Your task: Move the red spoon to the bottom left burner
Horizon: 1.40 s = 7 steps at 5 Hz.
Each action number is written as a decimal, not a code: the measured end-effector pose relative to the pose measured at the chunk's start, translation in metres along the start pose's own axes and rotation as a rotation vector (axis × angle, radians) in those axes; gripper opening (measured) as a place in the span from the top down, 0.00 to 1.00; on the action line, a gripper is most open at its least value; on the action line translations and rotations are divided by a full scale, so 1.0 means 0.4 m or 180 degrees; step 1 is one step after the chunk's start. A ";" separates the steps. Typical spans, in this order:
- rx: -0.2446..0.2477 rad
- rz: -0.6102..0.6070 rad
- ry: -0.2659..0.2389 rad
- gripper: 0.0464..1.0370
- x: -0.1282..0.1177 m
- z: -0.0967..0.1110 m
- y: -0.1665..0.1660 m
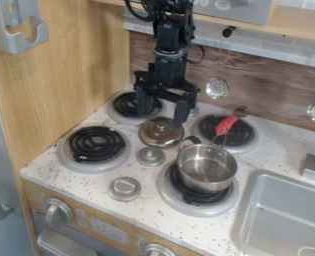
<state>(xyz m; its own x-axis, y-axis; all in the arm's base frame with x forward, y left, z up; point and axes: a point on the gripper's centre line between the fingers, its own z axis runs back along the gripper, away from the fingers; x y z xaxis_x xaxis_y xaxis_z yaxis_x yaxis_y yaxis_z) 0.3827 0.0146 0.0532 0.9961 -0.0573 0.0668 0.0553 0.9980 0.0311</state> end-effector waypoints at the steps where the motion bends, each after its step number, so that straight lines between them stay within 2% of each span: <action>1: -0.0024 0.0004 0.0135 0.04 -0.013 -0.037 -0.004; 3: -0.0281 -0.0018 -0.0061 0.04 0.039 -0.083 -0.043; 4: -0.0346 0.0005 -0.0486 0.04 0.099 -0.078 -0.057; 5: -0.0384 0.0114 -0.1026 0.04 0.126 -0.116 -0.070; 6: -0.0339 0.0107 -0.1568 0.04 0.170 -0.110 -0.095; 7: -0.0294 0.0088 -0.1895 0.04 0.210 -0.089 -0.115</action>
<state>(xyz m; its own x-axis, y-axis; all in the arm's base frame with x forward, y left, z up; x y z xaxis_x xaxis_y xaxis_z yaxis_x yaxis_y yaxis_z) 0.4663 -0.0350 0.0219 0.7891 -0.0102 0.6141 0.0623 0.9960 -0.0635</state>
